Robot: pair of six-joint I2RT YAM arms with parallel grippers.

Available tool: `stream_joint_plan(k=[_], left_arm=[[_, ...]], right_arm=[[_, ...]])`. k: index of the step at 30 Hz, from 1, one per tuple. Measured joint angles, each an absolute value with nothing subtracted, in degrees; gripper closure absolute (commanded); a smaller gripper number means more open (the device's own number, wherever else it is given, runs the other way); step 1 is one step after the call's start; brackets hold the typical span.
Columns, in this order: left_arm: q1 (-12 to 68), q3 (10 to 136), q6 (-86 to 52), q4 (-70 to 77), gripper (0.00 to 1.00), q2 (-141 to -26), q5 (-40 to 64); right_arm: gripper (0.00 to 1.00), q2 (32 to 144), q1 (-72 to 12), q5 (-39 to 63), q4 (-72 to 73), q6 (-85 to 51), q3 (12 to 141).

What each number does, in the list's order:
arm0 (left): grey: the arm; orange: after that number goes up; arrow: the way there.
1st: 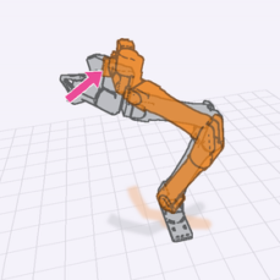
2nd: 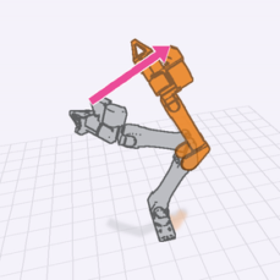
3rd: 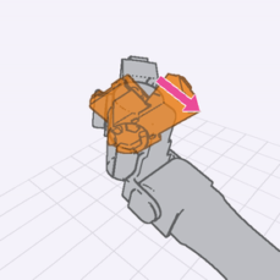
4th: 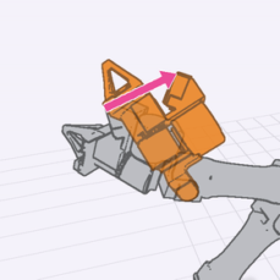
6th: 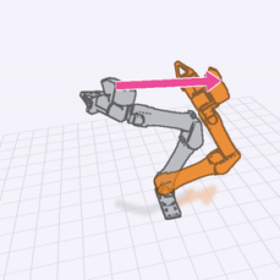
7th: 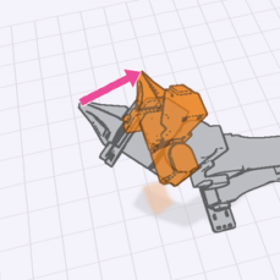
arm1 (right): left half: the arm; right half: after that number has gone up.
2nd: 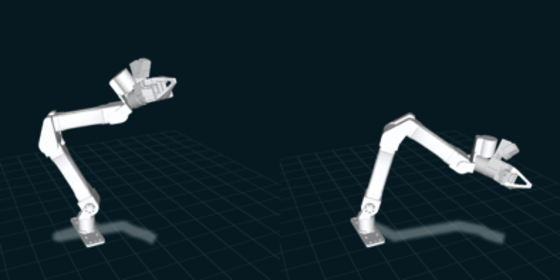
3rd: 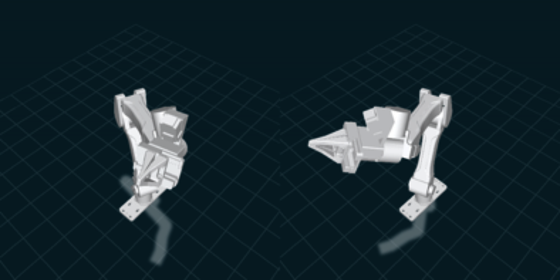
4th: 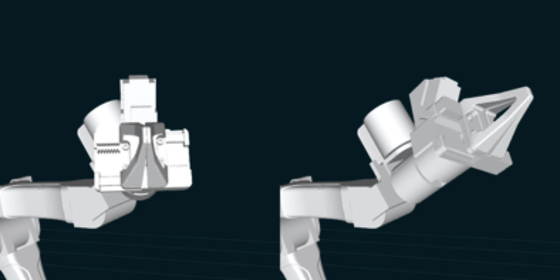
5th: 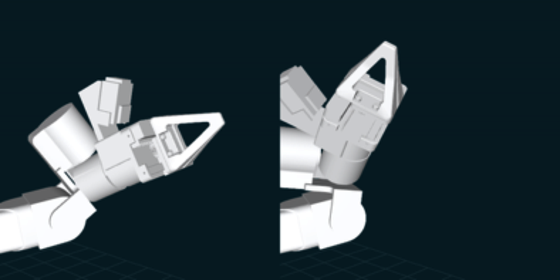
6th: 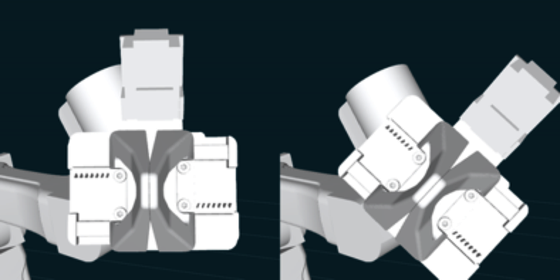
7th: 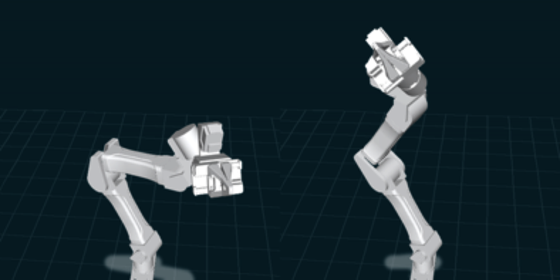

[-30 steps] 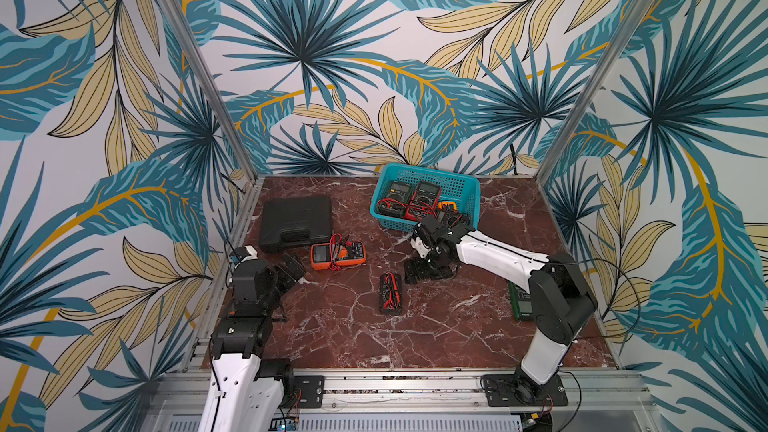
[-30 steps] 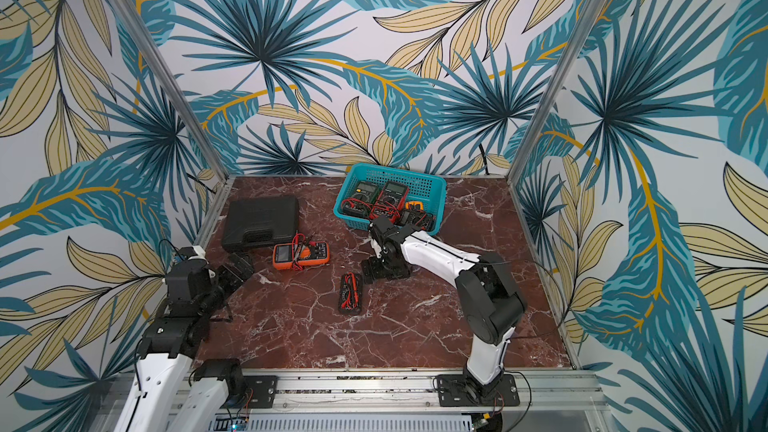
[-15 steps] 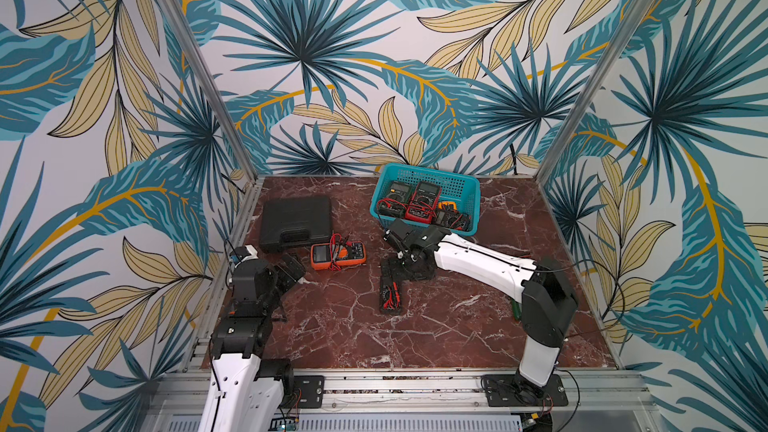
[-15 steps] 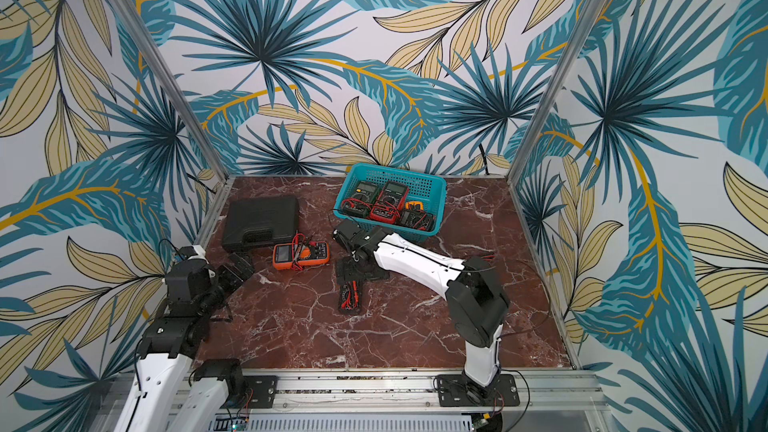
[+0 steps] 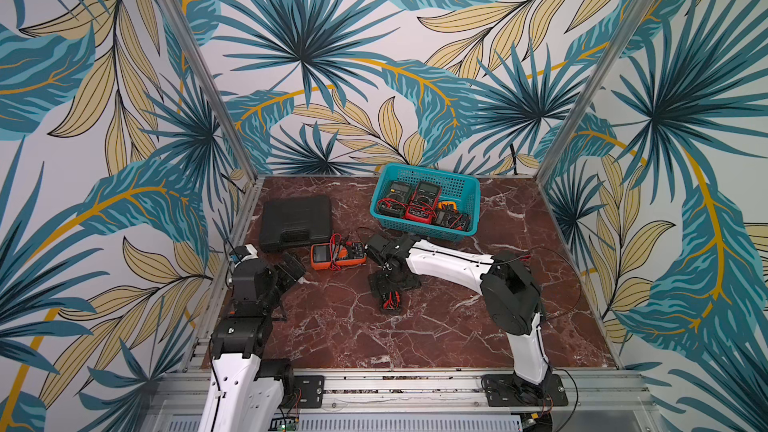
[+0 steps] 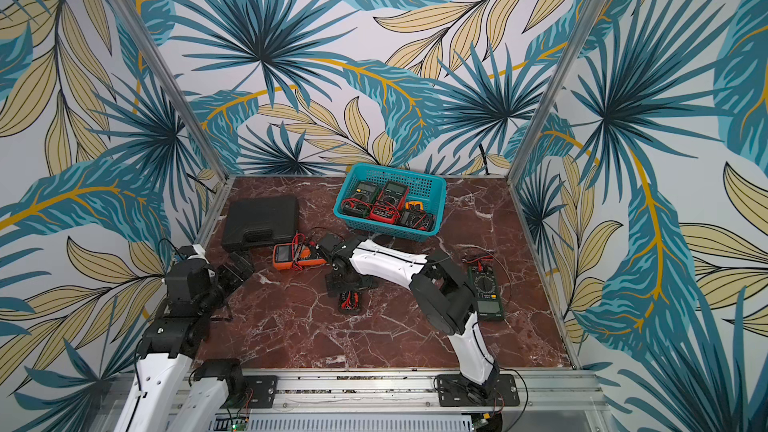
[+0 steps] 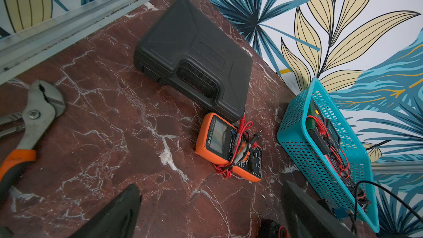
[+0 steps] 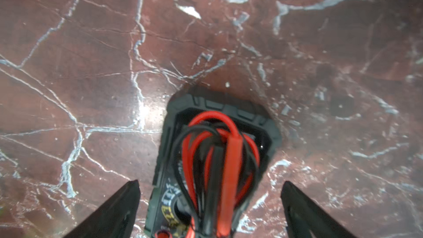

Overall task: Put the multimeter into the basket
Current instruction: Pick up the multimeter from the center of the board.

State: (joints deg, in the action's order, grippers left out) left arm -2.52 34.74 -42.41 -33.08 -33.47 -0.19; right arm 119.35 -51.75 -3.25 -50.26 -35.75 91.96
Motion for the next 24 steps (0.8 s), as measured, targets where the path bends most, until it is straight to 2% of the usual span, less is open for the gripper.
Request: stream_joint_plan(k=[9, 11, 13, 15, 20, 24], left_arm=[[-2.52, 34.74, -42.41, -32.75, 0.00, -33.47, -0.21], [-2.52, 34.74, -42.41, -32.75, 0.00, -33.47, -0.21], [-2.52, 34.74, -42.41, -32.75, 0.00, -33.47, -0.21], [-2.52, 34.74, -42.41, -32.75, 0.00, -33.47, -0.21], [-2.52, 34.74, -42.44, -32.75, 0.00, -33.30, -0.36], [-2.52, 34.74, -42.44, -32.77, 0.00, -32.77, -0.58]], right_arm=[[0.20, 124.18, -52.51, -3.44, -51.68, -31.97, 95.07], [0.29, 124.38, -52.73, -3.44, -52.12, -30.48, 95.33], [0.45, 124.66, -52.88, -3.51, -52.60, -28.64, 95.74], [0.55, 124.75, -52.93, -3.70, -52.82, -26.61, 96.03], [0.73, 124.75, -52.99, -4.86, -53.04, -19.75, 96.07], [0.77, 124.38, -53.06, -7.38, -53.58, -11.40, 96.05]])
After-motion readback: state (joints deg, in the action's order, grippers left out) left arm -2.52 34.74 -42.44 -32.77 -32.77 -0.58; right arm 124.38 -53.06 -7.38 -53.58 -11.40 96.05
